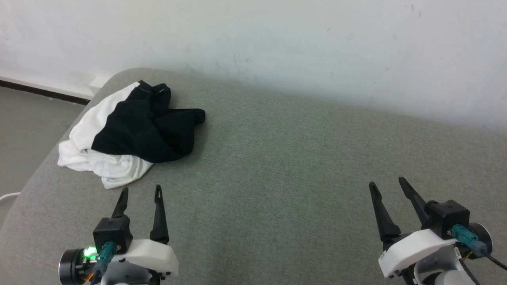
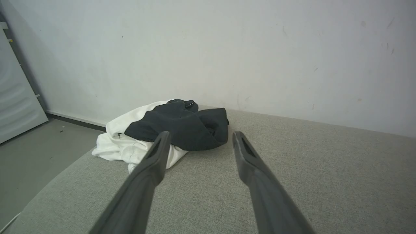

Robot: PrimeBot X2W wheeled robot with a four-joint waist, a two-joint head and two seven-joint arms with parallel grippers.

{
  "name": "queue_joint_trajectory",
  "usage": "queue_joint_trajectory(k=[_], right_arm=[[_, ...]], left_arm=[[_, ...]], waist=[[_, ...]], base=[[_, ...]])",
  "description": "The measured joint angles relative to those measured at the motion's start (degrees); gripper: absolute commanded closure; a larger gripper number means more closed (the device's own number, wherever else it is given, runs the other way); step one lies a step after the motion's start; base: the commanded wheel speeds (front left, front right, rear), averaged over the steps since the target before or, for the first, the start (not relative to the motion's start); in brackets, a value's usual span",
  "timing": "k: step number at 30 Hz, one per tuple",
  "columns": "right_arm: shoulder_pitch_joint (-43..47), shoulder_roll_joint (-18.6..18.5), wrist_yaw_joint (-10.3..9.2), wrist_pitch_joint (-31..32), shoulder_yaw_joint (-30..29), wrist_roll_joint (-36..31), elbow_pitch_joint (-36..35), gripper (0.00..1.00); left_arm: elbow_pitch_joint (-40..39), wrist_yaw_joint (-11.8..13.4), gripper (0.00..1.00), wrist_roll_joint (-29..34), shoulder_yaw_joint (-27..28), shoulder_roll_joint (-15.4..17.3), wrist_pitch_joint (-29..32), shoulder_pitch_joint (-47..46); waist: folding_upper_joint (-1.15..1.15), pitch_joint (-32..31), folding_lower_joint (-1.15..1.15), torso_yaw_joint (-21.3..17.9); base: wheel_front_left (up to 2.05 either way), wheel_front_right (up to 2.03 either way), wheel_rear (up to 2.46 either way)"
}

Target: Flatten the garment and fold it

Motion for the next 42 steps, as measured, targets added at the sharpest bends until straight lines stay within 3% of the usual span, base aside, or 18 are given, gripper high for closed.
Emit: queue_joint_trajectory(k=[42], right_arm=[[-0.09, 0.04, 0.0, -3.82, 1.69, 3.69, 3.2, 0.0]], left_arm=[[-2.33, 6.78, 0.0, -4.28, -1.74, 3.69, -2.76, 3.77]], waist=[[0.0, -0.83, 0.0, 13.15]], base=[[0.0, 0.0, 0.0]])
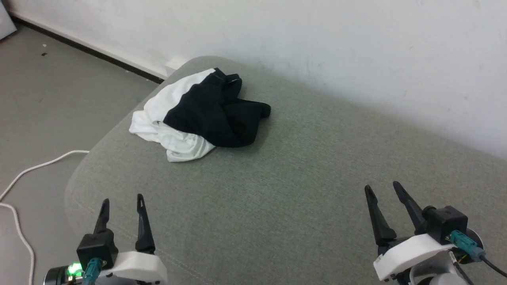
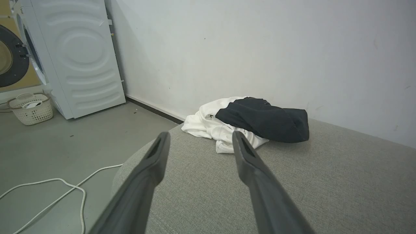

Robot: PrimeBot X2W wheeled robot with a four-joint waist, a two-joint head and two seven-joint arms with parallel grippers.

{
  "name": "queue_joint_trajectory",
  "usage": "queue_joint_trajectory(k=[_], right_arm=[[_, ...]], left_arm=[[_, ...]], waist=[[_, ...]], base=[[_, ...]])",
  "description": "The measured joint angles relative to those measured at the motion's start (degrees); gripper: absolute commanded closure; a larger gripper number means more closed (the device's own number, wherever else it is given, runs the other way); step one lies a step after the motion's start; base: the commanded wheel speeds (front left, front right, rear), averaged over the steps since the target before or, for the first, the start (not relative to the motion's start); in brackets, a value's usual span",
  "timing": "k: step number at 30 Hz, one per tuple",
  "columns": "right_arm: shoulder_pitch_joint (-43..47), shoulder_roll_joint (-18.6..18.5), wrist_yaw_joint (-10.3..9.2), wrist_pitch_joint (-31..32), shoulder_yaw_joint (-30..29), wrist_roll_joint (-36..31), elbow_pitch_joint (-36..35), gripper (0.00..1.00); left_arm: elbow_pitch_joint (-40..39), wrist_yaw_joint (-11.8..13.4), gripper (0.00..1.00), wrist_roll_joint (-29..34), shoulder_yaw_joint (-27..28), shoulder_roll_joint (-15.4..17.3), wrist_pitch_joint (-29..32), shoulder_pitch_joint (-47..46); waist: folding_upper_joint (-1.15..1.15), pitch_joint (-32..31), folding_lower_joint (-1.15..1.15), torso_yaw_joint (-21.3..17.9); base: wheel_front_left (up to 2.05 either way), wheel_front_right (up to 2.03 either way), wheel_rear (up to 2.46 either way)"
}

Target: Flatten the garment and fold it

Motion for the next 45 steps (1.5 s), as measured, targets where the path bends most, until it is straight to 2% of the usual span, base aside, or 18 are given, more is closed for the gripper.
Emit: queue_joint_trajectory(k=[19, 23, 27, 31, 35, 40, 45], right_arm=[[-0.07, 0.03, 0.0, -1.05, -0.86, 1.32, 0.37, 0.0], [-0.71, 0.07, 0.0, -0.48, -0.89, 1.04, -0.37, 0.0], [-2.42, 0.1, 0.0, 1.18, -1.31, -0.8, -2.29, 0.0], [-3.59, 0.1, 0.0, 2.97, -1.37, -2.33, -4.28, 0.0], [-5.53, 0.16, -0.01, 4.71, -0.42, -4.39, -6.47, 0.0], [-8.83, 0.25, -0.01, 5.99, 1.76, -5.76, -8.29, 0.0], [-11.15, 0.3, -0.01, 6.39, 2.63, -6.22, -9.53, 0.0]], left_arm=[[-0.01, 3.85, 0.0, -2.41, -1.24, 0.42, -2.44, 0.1], [0.38, 3.91, 0.0, -4.42, -1.31, 0.43, -2.64, -0.97], [3.97, 1.71, 0.0, -7.12, -1.24, 0.37, -0.7, -8.84], [10.18, -1.19, 0.0, -10.99, -1.21, 0.05, 4.46, -19.28], [16.48, -2.88, 0.0, -14.44, 0.54, 0.82, 9.5, -29.82], [24.23, -5.71, 0.0, -19.24, 3.37, 4.53, 17.26, -40.27], [29.25, -6.23, 0.0, -21.94, 5.28, 9.39, 26.19, -46.55]], waist=[[0.0, 0.87, 0.0, 7.01], [0.0, 2.34, 0.0, 7.63], [0.0, 4.81, 0.0, 7.62], [0.0, 8.06, 0.01, 6.82], [0.0, 11.99, 0.01, 4.99], [0.0, 16.93, 0.02, 1.16], [0.0, 21.98, 0.03, -3.46]], base=[[-0.02, -0.02, -0.02], [0.0, 0.0, 0.0], [0.0, 0.0, 0.0], [0.0, 0.0, 0.0], [0.0, 0.0, 0.0], [0.0, 0.0, 0.0], [0.0, 0.0, 0.0]])
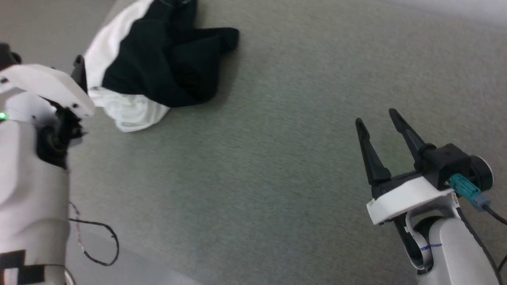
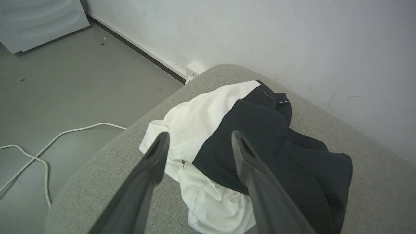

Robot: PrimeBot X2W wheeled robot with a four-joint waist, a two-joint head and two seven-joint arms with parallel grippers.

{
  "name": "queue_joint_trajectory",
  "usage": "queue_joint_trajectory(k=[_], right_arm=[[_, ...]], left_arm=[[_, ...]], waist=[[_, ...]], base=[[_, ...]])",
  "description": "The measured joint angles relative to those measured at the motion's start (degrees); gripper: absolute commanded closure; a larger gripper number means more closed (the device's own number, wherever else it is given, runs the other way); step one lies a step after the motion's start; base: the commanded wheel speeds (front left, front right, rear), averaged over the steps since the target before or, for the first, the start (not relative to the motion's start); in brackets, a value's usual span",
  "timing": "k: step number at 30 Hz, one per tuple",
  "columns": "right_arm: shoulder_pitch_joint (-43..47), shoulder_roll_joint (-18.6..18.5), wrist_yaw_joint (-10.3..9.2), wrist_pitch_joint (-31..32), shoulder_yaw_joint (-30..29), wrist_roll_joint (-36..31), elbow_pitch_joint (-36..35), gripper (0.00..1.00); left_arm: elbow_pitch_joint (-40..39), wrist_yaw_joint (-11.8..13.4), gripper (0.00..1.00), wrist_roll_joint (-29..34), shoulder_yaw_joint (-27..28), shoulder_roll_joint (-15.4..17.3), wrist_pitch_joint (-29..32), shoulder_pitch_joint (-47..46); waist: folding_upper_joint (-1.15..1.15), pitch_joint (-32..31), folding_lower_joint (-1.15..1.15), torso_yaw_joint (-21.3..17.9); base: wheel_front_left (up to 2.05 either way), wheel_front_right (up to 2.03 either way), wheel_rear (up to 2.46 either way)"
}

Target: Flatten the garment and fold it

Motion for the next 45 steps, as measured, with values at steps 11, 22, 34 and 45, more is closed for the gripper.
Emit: queue_joint_trajectory(k=[11, 22, 34, 45], right_arm=[[-2.87, -0.04, -0.05, -1.43, 0.48, 0.6, -0.54, 0.0], [-3.25, -0.01, -0.05, -3.71, 0.31, 2.37, 1.69, 0.0], [0.31, -0.07, -0.05, -6.6, 0.29, 6.38, 7.91, 0.0], [5.11, -0.05, -0.05, -8.42, 0.2, 9.72, 10.74, 0.0]], left_arm=[[2.56, 4.8, 0.0, -6.62, 6.23, 5.01, 16.08, -0.4], [-7.86, 8.15, 1.0, -10.57, 12.14, 9.31, 21.98, 8.06], [-12.36, 3.01, 1.0, 3.25, 7.67, 14.82, -4.3, 5.22], [-16.97, -2.42, 1.0, 9.66, -3.97, 13.61, -10.58, -6.45]], waist=[[0.0, 9.37, -0.01, -10.72], [0.0, 12.11, -0.02, -18.41], [0.0, 2.24, -0.03, -19.77], [0.0, -11.18, -0.05, -20.55]], base=[[0.0, 0.0, 0.0], [0.0, 0.0, 0.0], [0.0, 0.0, 0.0], [0.0, 0.0, 0.0]])
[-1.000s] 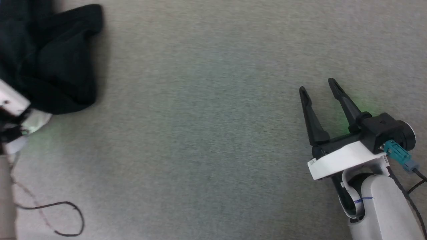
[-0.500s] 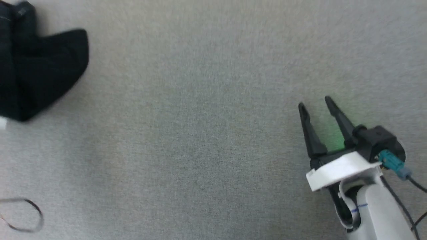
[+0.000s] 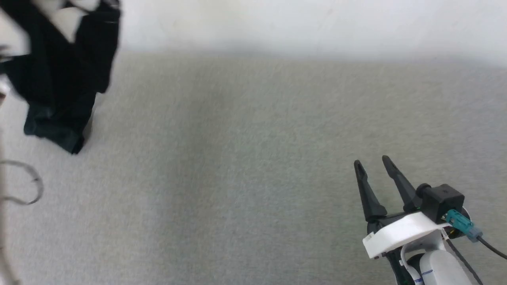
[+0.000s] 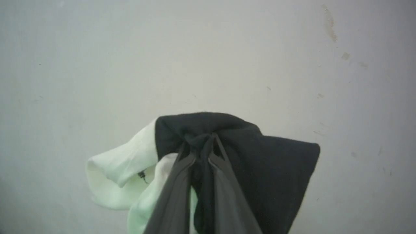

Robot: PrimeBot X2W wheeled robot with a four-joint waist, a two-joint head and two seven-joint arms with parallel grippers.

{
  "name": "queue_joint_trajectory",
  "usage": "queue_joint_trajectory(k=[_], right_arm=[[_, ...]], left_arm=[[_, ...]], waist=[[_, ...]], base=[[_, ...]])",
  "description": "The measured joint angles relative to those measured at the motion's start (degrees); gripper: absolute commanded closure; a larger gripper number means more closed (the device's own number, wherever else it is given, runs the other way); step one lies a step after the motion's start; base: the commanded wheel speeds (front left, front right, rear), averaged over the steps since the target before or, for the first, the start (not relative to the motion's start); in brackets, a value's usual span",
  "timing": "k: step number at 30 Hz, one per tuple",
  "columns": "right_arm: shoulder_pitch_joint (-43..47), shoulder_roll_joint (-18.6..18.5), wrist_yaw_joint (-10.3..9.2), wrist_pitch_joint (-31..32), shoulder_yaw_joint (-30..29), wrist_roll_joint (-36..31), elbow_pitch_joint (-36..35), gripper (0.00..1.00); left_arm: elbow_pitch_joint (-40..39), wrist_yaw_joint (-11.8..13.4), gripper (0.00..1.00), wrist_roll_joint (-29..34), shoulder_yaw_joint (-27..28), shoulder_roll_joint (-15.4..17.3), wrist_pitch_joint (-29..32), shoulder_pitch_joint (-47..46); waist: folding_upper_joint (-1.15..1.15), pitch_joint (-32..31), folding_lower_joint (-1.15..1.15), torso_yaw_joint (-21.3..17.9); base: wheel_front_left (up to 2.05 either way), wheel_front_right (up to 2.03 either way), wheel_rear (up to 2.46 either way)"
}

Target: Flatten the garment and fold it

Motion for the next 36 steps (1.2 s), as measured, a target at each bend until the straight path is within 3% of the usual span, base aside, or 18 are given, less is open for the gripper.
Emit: queue_joint_trajectory(k=[14, 22, 35, 36], right_arm=[[1.13, -0.03, 0.0, 0.52, 0.14, 0.47, -0.45, 0.0], [1.31, -0.09, 0.0, 0.89, 0.12, 0.4, -0.71, 0.0], [1.43, -0.1, 0.0, 1.54, 0.55, 0.35, -0.93, 0.0], [1.47, -0.1, 0.0, 1.59, 0.55, 0.32, -0.96, 0.0]], left_arm=[[-1.86, -4.68, 1.0, -2.75, -13.33, -15.91, -0.09, -3.47], [-0.37, -6.1, 1.0, -7.34, -19.54, -24.05, 1.14, 4.19], [18.39, -6.44, 1.0, -8.86, -31.0, -26.15, 16.88, 20.4], [18.97, -6.55, 0.87, -9.44, -31.23, -26.39, 17.62, 21.08]], waist=[[0.0, -5.28, 0.02, -9.83], [0.0, -5.24, 0.02, -14.95], [0.0, -4.94, 0.02, -17.73], [0.0, -4.95, 0.02, -17.59]], base=[[0.0, 0.0, 0.0], [0.0, 0.0, 0.0], [0.0, 0.0, 0.0], [0.0, 0.0, 0.0]])
